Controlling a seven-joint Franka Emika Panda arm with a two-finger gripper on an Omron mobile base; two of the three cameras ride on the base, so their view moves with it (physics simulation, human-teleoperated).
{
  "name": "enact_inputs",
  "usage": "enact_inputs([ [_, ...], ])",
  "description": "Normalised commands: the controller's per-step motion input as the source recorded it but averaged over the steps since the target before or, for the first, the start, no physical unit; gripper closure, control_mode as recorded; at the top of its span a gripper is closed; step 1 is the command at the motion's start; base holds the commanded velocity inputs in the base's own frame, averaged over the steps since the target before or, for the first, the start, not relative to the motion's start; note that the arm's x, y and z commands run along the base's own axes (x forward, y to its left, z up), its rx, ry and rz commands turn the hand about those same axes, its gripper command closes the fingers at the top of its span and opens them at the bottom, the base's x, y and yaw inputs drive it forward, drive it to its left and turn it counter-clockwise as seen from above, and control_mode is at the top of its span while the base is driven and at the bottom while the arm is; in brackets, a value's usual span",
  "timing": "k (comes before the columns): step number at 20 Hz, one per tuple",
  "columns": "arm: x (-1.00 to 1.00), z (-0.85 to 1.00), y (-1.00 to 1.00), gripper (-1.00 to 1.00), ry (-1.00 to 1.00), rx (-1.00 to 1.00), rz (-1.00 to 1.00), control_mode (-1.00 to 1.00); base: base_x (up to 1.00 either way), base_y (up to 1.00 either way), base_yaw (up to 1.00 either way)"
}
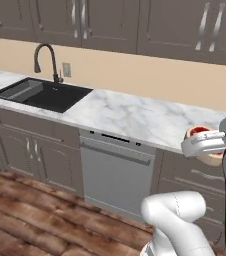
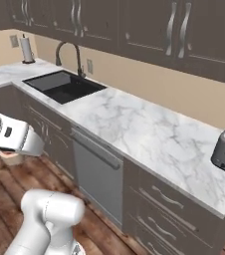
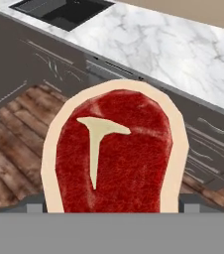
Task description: Open the fridge, remove the orange, lemon, and steak, and place them on any counter.
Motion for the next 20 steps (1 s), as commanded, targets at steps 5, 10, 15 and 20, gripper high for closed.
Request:
enact_inputs([
  [5,0.0,0.0,0.0,1.0,0.0,0.0,0.0,1.0,0.17,-0.46,-0.12],
  [10,0.0,0.0,0.0,1.0,0.0,0.0,0.0,1.0,0.0,-0.57,-0.25],
  [15,0.0,0.0,0.0,1.0,0.0,0.0,0.0,1.0,0.0,-0.38,-0.35],
  [20,0.0,0.0,0.0,1.0,0.0,0.0,0.0,1.0,0.0,-0.06,-0.45],
])
